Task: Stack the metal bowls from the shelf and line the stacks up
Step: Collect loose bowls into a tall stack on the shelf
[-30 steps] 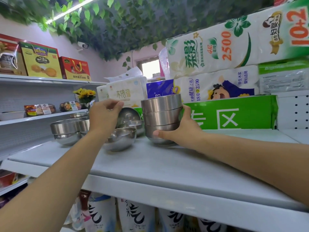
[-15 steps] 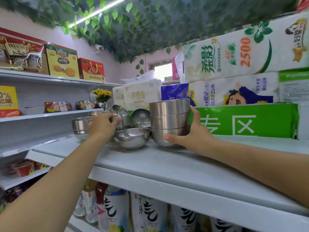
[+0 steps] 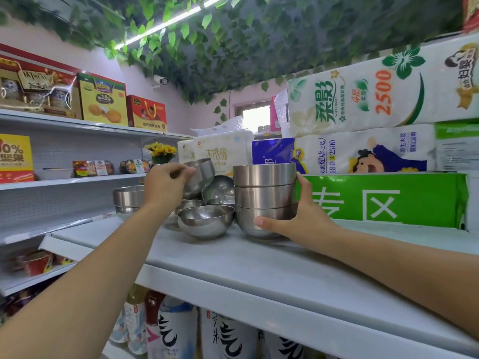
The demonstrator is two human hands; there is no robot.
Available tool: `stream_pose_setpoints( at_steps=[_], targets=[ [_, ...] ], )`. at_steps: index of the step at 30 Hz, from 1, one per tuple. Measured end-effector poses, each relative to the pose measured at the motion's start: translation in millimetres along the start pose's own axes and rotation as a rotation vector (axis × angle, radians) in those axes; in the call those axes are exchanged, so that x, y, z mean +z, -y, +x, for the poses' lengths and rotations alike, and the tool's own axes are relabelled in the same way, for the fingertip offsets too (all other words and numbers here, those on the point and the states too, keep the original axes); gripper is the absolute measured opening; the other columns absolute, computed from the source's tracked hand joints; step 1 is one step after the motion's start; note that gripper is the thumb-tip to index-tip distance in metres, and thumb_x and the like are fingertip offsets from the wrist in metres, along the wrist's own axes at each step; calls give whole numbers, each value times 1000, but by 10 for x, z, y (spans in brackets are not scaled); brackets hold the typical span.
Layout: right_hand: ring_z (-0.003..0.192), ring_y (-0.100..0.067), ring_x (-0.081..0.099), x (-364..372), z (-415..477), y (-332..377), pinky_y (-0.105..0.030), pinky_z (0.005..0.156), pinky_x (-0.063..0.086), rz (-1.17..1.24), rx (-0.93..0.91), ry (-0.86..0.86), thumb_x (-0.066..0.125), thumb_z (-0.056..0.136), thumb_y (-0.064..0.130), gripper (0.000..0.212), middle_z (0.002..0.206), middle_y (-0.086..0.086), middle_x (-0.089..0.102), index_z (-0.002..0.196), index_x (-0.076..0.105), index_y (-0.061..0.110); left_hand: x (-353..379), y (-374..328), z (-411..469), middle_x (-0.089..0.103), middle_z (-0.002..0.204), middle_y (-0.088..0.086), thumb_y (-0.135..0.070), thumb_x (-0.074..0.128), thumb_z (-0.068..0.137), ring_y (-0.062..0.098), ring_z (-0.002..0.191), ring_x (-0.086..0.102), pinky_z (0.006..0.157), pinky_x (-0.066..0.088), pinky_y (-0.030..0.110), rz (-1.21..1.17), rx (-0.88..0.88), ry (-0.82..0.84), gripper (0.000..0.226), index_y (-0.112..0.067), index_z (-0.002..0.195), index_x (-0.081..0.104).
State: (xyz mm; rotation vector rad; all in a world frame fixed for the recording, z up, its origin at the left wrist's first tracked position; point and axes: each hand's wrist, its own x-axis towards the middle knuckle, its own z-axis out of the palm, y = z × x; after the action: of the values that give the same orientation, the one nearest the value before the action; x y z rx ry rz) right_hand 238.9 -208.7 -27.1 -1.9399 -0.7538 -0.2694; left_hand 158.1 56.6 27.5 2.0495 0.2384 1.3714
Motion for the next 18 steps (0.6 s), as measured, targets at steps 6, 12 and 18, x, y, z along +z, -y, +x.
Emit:
stream_pose_setpoints(
  at_steps=[6,12,18],
  targets=[
    [133,-24,54,-30,10,-14,-33,109,37,13,-16,17,92,62,54,143,149,-3,54,157,-14,38,161,-474,20,74,90,-2,-26,72,91,13,87,68,82,57,28,-353,111,-44,8,-20,94,76],
    [130,-17,55,-95,26,-54,-29,110,36,42,-31,73,92,64,50,142,146,-1,56,155,-16,41,398,-756,-40,69,85,-2,-25,70,92,6,80,58,74,49,12,-496,165,30,13,-13,96,75],
    [131,-14,52,-120,23,-53,-32,114,35,44,-19,83,93,65,49,142,146,5,53,155,-17,43,553,-762,-73,70,96,3,-25,64,96,12,90,61,88,51,25,-501,194,88,9,-21,97,72]
  ],
)
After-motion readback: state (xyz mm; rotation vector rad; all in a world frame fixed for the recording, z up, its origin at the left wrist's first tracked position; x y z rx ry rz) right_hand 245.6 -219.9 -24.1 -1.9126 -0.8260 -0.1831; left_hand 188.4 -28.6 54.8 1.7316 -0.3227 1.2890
